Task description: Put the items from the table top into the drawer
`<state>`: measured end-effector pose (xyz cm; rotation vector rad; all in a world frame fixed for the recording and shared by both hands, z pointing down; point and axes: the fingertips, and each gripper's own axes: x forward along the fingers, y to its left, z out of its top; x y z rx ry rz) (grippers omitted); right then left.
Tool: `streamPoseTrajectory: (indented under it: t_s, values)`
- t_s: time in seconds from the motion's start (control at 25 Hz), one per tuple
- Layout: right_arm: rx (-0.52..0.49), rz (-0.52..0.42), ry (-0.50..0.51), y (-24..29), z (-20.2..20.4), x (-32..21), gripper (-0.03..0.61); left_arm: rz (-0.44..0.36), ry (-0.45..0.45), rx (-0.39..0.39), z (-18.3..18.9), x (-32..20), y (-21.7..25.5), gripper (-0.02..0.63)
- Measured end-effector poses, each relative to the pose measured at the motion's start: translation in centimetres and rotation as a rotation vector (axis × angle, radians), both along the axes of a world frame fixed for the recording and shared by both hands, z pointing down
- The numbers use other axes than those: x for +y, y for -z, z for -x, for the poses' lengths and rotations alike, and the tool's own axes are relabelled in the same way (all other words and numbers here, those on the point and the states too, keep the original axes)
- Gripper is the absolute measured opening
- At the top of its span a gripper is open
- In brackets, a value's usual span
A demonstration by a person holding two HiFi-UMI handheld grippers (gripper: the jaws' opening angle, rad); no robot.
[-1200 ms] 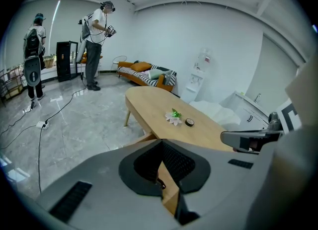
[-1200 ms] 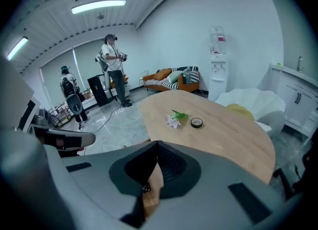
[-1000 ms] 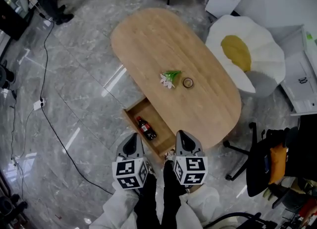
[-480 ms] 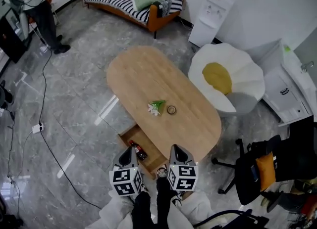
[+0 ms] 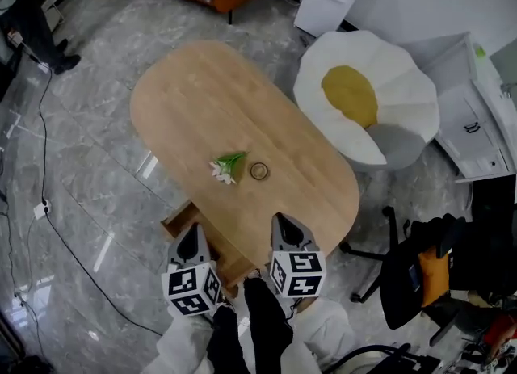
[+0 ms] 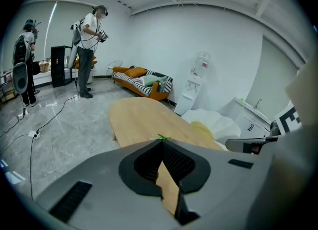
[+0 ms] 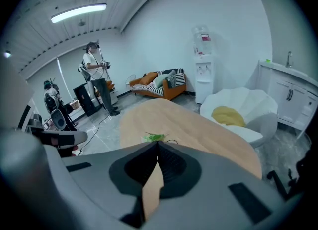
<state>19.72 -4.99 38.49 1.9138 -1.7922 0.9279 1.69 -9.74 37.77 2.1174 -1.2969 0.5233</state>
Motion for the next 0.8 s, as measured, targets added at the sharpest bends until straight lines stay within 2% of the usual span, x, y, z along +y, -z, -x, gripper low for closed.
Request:
streamPoseTrajectory:
  t_s: [0.2,0.4,0.64,0.72,0.8]
  values:
    - [-0.050,0.020,0.018,-4.2,-2.1,-3.9,0.061,0.019,-0.016,-0.012,-2.7,-2.7,-4.4,-0.006]
    - [-0.041,0.053,0.096,-8.6,-2.6,-6.7,0.064,0.057,-0.036,-0.021,-4.6,-3.7,-9.0,-0.005]
    - [-0.011,0.087,0.176,-13.4,-2.2,-9.0,0.070,0.087,-0.038,-0.040,-5.2,-5.0,-13.7,-0.006]
    - [-0.003,0.110,0.208,-14.9,-2.0,-9.2,0.106,0.106,-0.021,-0.045,-5.1,-5.0,-14.9,-0.006]
    - [0.005,0.136,0.240,-16.2,-1.7,-9.2,0.114,0.126,-0.007,-0.049,-5.0,-4.8,-15.7,-0.006]
